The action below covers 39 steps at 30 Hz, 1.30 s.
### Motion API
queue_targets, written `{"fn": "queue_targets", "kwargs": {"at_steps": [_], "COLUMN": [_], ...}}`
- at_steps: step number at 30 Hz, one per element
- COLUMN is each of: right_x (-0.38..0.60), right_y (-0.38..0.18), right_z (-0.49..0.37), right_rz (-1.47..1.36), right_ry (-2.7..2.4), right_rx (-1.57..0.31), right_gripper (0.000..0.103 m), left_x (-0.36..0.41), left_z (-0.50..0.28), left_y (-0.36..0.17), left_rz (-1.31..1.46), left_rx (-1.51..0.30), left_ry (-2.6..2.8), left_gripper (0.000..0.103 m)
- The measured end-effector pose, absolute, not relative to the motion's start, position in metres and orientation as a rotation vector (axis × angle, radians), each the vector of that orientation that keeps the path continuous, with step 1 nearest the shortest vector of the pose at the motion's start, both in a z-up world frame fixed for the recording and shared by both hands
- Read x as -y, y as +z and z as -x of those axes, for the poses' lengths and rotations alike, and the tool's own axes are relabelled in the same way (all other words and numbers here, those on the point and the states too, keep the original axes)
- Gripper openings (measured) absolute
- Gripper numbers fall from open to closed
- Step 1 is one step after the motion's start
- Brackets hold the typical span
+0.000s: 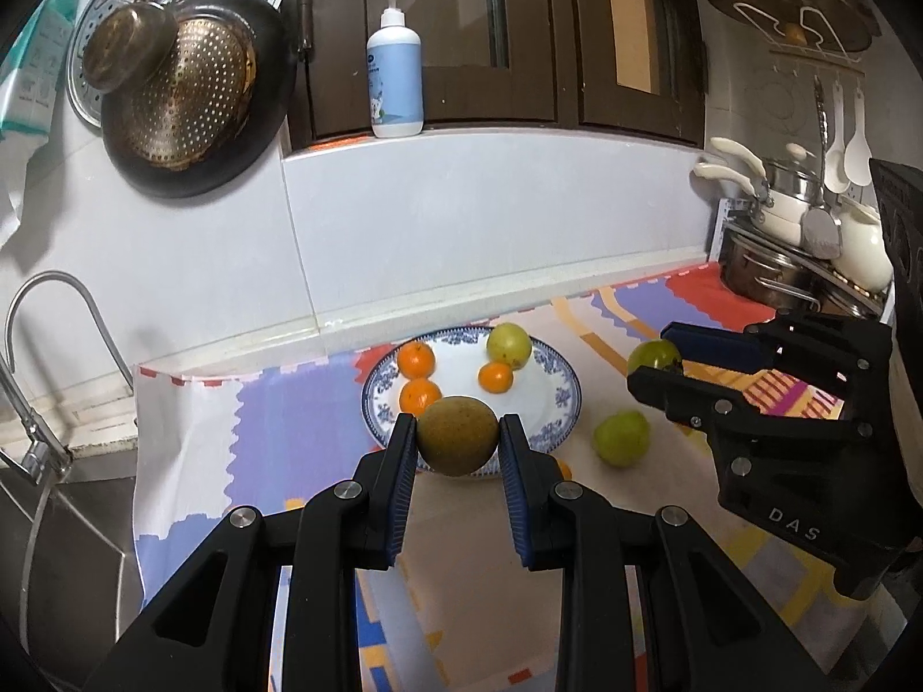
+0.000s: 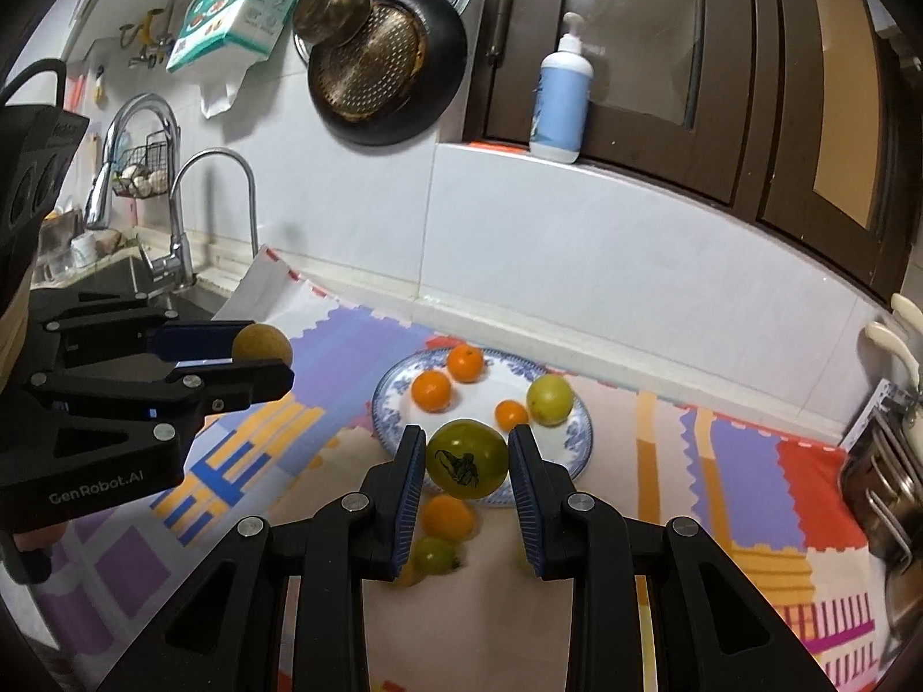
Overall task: Organize fruits
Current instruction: 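Carry both held fruits onto the plate and open both tools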
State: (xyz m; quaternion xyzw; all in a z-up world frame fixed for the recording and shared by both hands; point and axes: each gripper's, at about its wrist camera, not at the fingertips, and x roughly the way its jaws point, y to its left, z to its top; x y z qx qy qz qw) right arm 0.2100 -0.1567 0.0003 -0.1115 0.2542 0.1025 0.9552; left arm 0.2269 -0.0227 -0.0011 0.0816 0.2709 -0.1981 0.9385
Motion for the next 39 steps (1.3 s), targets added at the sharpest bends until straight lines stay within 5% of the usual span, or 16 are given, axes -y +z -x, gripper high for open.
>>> {"fn": "queue_targets", "kwargs": {"at_steps": [20, 39], "right_x": [0.200, 0.218], "right_y": [0.007, -0.045], "right_z": [-0.281, -0.367], "right_rz": [0.247, 0.231], "right_ry": [0.284, 0.380], "right_rx": [-0.515, -0.681], "right_gripper": [0.031, 0.031], "left_x": [0.068, 0.094], "left_z": [-0.279, -0.352], "left_y": [-0.004, -0.052], "left_rz": [-0.154, -0.137], "left_rx": [-0.571, -0.711], "left_ry": [-0.327, -0.324], "left_gripper": [0.029, 0.029]}}
